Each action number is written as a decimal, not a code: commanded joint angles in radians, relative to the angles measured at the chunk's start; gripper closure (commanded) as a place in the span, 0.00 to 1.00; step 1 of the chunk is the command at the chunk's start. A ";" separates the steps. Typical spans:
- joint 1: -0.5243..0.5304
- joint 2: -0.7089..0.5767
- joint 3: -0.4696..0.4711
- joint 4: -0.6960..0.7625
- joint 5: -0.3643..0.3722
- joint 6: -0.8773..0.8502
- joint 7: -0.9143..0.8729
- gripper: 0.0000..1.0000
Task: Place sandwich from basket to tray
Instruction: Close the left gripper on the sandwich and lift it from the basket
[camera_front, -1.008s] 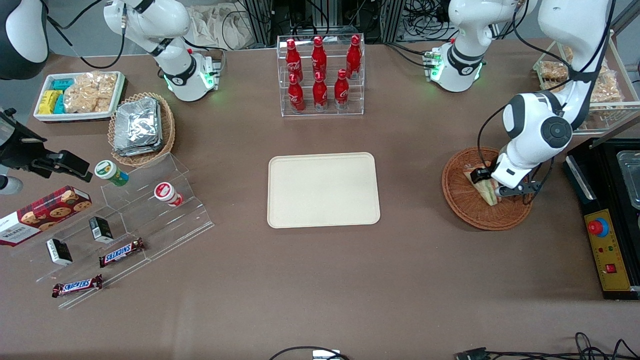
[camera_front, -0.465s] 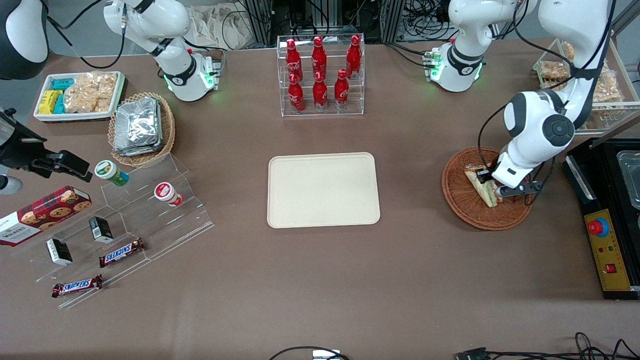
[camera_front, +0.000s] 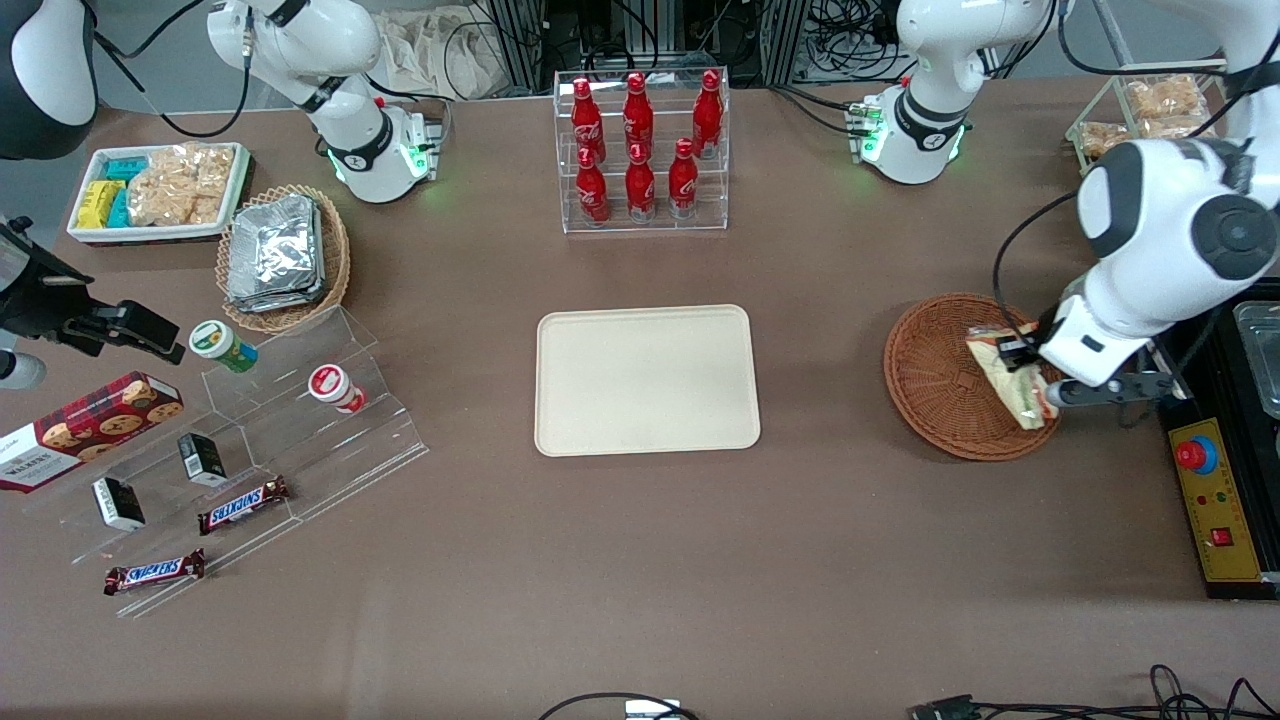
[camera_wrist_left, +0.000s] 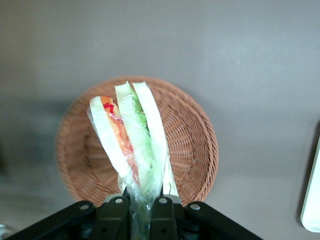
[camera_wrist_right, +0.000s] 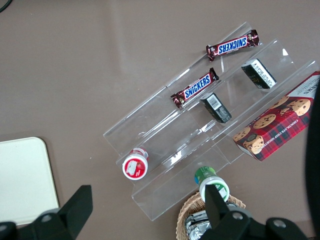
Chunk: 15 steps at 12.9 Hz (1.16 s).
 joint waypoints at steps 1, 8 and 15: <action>0.000 0.092 0.000 0.175 0.062 -0.122 0.003 0.88; -0.005 0.097 -0.031 0.522 0.058 -0.481 0.003 0.88; -0.179 0.173 -0.285 0.562 0.087 -0.461 -0.473 0.88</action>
